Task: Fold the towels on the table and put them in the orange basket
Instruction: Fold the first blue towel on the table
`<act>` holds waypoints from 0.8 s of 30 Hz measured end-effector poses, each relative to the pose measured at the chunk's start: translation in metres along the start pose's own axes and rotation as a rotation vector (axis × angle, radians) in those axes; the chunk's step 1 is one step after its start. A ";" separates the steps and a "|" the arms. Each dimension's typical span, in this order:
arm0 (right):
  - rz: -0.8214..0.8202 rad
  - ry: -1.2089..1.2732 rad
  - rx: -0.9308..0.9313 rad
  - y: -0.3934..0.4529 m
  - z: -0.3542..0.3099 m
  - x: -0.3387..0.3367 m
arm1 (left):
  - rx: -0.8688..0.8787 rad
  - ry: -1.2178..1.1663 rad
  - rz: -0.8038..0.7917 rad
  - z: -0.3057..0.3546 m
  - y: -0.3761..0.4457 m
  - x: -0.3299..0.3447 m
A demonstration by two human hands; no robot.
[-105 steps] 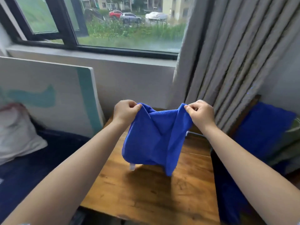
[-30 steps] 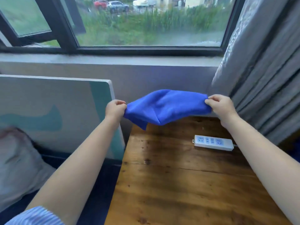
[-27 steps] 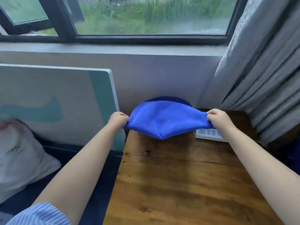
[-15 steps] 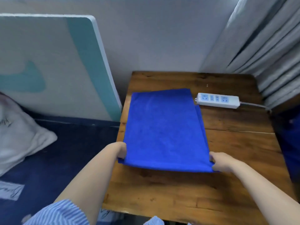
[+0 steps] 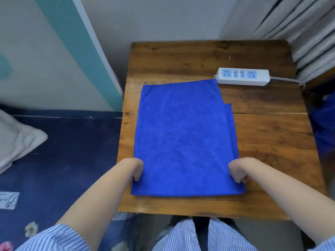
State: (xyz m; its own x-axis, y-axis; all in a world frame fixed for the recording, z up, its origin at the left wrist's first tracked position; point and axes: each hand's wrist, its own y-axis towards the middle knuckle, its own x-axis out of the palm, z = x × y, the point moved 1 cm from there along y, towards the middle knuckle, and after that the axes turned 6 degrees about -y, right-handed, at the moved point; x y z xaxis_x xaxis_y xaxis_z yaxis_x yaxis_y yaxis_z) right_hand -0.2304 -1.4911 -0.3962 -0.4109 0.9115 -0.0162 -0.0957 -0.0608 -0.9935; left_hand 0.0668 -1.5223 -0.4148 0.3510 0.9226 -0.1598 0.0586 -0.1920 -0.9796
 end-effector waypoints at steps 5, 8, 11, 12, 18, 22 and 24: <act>0.289 0.116 0.010 -0.005 0.010 -0.040 | 0.066 -0.016 0.240 -0.009 -0.006 -0.040; 0.516 0.194 -0.008 -0.004 0.020 -0.072 | 0.092 -0.121 0.388 -0.008 -0.005 -0.079; 0.719 0.314 -0.005 -0.003 0.032 -0.103 | 0.079 -0.228 0.603 -0.006 -0.002 -0.111; 0.801 0.354 -0.005 0.000 0.037 -0.113 | 0.068 -0.267 0.671 -0.006 0.000 -0.120; 1.177 0.484 0.023 0.018 0.075 -0.178 | -0.035 -0.584 0.982 -0.015 0.027 -0.172; 1.230 0.454 0.015 0.030 0.086 -0.202 | -0.069 -0.604 1.085 -0.030 0.046 -0.190; 1.210 0.420 0.026 0.035 0.091 -0.209 | -0.065 -0.609 1.120 -0.036 0.054 -0.198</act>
State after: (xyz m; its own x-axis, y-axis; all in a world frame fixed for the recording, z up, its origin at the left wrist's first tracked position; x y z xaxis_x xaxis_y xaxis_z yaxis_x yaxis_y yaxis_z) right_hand -0.2302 -1.7205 -0.4176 0.0677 0.3276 -0.9424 0.1168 -0.9407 -0.3186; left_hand 0.0341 -1.7273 -0.4316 -0.2442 0.2468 -0.9378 0.0608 -0.9613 -0.2688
